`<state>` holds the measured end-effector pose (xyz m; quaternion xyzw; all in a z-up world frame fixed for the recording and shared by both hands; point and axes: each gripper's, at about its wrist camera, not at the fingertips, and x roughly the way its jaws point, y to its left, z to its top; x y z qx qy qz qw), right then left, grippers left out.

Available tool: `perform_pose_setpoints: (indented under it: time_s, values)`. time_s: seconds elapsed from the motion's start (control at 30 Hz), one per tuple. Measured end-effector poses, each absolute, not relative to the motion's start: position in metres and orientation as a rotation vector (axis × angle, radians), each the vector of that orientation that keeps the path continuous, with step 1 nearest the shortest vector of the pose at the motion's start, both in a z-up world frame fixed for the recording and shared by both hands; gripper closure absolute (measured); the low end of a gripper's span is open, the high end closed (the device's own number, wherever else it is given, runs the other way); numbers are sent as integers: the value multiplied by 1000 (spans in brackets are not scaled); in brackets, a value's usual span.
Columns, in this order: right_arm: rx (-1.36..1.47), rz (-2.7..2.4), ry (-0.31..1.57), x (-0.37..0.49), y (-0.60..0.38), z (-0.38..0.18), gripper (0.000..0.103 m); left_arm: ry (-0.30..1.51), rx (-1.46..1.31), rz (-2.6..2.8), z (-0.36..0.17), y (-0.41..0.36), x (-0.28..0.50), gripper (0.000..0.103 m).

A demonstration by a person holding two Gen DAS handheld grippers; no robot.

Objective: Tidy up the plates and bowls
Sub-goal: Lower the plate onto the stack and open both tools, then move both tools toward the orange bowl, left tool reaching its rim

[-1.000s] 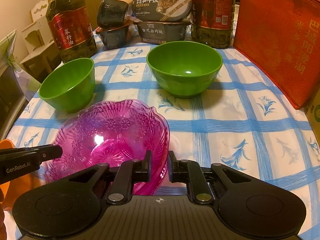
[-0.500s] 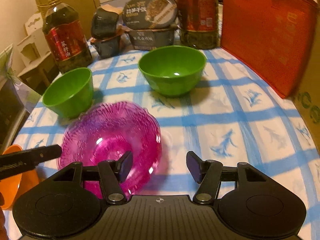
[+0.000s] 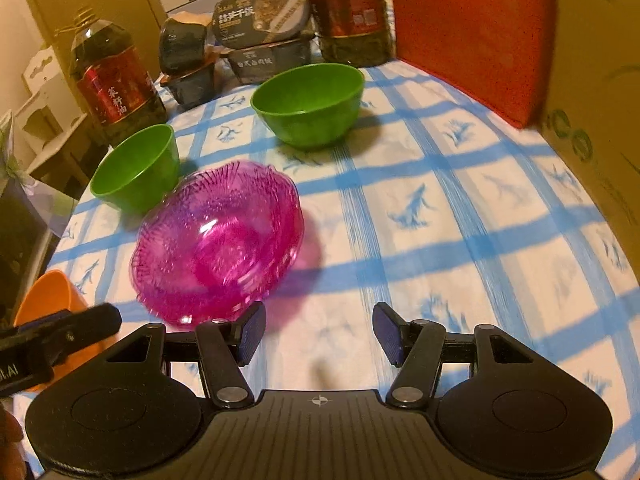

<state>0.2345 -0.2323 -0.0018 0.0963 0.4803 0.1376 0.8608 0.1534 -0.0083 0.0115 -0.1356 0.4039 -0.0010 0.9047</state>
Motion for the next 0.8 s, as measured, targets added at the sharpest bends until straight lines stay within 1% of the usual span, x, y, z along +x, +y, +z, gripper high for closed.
perform_pose_setpoints:
  time_s: [0.1,0.4,0.8]
  values:
    - [225,290,1013,220,-235,0,44,845,-288,-6,10,-8,137,17]
    - [229,305,1040,186,-226,-1,44,864,-303,0,6,3,91,16]
    - [216,379,1055,167,-193,3,44,887,-301,61,4,46,54,16]
